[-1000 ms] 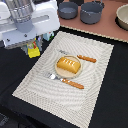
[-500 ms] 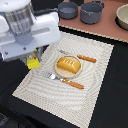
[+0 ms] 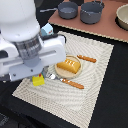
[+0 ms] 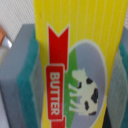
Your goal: Place the bread, butter, and milk from the table onto the serving area.
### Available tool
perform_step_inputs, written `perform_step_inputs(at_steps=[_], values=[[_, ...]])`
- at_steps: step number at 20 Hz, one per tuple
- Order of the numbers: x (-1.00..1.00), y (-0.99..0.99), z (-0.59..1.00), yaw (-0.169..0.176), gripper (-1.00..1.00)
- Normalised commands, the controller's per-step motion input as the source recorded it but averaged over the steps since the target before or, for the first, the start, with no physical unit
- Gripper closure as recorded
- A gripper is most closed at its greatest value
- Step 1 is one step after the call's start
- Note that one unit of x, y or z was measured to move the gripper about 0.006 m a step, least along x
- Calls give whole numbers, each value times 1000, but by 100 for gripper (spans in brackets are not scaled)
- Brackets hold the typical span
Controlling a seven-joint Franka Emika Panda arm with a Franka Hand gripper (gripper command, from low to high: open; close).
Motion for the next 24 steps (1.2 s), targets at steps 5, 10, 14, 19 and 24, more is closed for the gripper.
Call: perform_step_inputs(at_steps=[5,10,14,19,24], values=[[762,-191,-200,-68,100],[657,-63,-134,-55,100],[529,-16,-4,-48,-100],[501,-65,114,-42,-100],[481,-43,731,-16,-100]])
